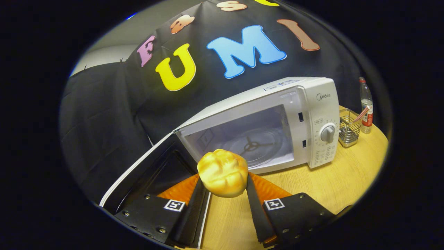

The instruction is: Open the microwave, put the food inside, and close the microwave door.

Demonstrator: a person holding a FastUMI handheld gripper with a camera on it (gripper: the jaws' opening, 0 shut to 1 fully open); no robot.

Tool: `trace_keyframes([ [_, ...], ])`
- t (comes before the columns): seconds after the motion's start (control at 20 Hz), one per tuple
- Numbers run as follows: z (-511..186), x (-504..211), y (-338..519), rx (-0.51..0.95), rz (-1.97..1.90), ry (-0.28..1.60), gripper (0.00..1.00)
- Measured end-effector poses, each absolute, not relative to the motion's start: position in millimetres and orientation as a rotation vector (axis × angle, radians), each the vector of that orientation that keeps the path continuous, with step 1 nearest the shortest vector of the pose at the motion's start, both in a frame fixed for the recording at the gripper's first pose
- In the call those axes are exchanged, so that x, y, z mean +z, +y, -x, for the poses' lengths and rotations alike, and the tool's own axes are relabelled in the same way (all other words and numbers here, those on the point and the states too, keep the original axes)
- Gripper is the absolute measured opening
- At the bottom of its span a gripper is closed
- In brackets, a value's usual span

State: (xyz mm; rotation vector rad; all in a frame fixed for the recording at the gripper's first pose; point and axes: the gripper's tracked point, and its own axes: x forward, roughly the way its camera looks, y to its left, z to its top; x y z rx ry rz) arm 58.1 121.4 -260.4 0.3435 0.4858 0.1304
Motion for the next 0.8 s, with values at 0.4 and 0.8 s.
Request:
trace_keyframes([
  [0.4, -119, -297, 116, 0.021, -0.424, 0.456, 0.68],
  [0.8, -171, -325, 134, -0.004, -0.543, 0.446, 0.68],
])
